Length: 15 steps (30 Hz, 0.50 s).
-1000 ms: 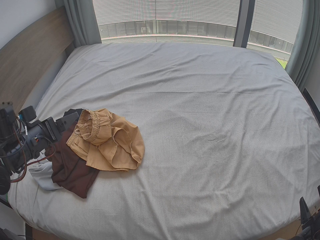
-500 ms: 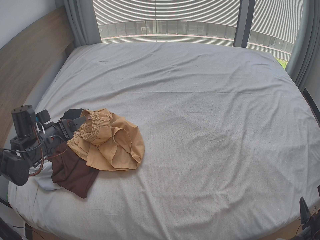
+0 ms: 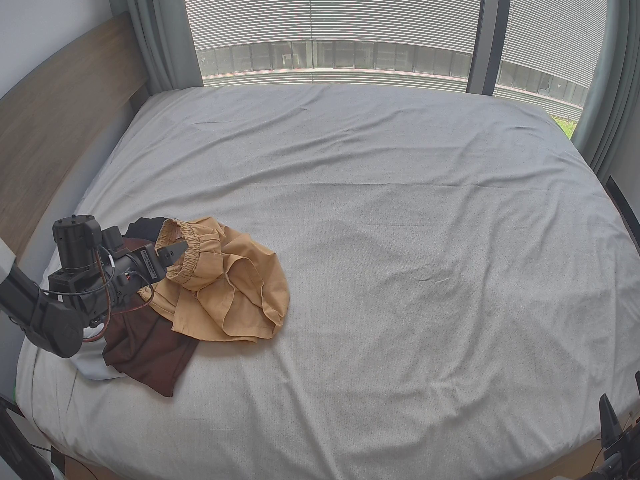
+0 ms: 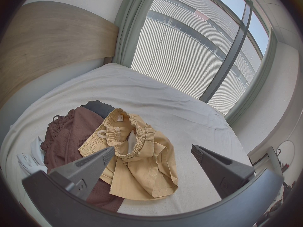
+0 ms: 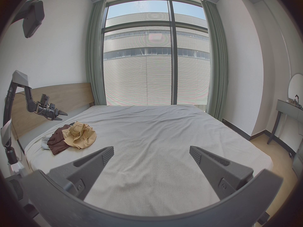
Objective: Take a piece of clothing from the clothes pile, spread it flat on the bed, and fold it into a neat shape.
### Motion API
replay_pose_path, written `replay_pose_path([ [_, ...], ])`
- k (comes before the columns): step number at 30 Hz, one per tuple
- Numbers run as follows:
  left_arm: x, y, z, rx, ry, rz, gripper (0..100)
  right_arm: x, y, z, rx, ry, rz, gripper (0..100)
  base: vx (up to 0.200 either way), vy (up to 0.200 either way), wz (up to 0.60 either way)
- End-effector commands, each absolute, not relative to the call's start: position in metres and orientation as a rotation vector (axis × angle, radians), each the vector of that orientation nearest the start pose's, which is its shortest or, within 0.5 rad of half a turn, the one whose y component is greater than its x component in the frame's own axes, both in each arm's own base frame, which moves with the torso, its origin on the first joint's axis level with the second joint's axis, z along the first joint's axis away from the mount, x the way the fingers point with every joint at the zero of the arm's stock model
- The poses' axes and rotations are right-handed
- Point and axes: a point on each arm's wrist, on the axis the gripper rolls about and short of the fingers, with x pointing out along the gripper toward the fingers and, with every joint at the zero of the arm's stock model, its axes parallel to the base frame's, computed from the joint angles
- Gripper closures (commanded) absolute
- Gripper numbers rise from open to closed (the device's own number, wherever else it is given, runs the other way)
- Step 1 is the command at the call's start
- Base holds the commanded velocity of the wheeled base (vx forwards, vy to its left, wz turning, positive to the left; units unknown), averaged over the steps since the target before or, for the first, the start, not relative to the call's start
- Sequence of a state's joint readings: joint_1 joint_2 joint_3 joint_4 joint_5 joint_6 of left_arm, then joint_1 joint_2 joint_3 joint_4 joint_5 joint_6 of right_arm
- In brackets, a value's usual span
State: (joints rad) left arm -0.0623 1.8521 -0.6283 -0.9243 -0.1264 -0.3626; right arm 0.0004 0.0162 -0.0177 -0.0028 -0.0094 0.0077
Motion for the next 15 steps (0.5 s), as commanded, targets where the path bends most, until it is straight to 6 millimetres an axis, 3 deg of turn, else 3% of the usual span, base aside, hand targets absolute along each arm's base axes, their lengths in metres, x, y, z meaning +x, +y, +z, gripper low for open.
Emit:
replay_pose_path([
  [1, 0.323, -0.023, 0.106, -0.370, 0.364, -0.126, 0, -0.023, 0.000, 0.076, 0.008, -0.003, -0.008, 0, 0.000, 0.000, 0.00],
  [15, 0.365, -0.027, 0.085, -0.386, 0.377, -0.157, 0, -0.023, 0.000, 0.076, 0.009, -0.003, -0.008, 0, 0.000, 0.000, 0.00],
])
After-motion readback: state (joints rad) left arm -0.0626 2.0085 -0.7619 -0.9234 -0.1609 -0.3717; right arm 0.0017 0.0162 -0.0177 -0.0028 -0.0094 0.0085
